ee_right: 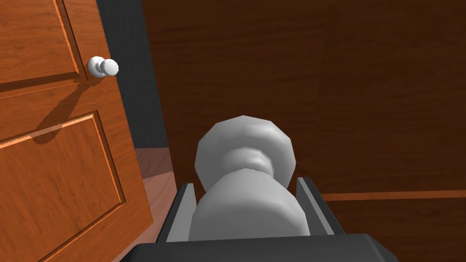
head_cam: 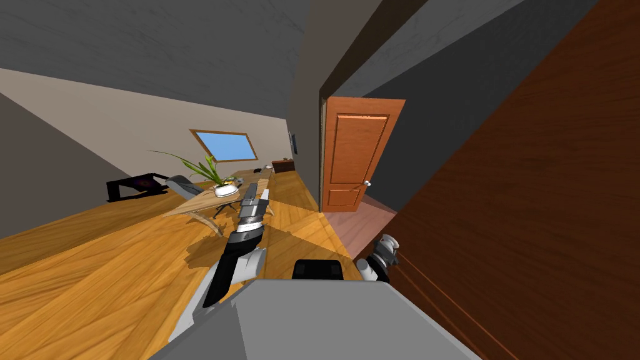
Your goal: Push the door open
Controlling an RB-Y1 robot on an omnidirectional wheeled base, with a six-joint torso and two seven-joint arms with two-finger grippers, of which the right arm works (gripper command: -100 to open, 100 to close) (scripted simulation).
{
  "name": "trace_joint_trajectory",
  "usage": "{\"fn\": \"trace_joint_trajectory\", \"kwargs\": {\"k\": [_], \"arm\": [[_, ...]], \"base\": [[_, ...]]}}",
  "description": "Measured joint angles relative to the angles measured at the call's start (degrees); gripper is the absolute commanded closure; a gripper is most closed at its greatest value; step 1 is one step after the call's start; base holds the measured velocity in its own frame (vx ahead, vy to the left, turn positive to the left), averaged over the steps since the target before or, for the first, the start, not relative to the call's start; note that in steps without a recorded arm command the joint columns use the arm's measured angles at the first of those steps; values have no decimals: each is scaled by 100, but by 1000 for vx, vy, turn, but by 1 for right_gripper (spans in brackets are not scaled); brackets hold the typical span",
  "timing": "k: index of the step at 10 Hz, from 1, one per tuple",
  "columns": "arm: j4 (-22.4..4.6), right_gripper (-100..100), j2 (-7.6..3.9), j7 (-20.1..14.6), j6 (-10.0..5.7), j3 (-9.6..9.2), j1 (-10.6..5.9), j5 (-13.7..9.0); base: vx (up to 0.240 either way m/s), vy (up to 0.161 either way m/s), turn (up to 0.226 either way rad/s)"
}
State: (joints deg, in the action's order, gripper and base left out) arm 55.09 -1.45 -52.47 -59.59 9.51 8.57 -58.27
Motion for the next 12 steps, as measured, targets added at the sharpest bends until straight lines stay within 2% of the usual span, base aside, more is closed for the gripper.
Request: {"fn": "trace_joint_trajectory", "kwargs": {"k": [4,6,8,9,12], "arm": [[0,100,-9,0,4,6,-2,-2],[-73,100,-25,-14,2,49,26,-83],[48,100,-66,91,35,159,62,-191],[-13,100,-128,69,21,206,38,-235],[105,100,-161,119,-11,342,115,-378]], "base": [[29,-18,-9],[159,-96,-45],[154,-119,-38],[173,-157,-38],[162,-140,-50]]}}
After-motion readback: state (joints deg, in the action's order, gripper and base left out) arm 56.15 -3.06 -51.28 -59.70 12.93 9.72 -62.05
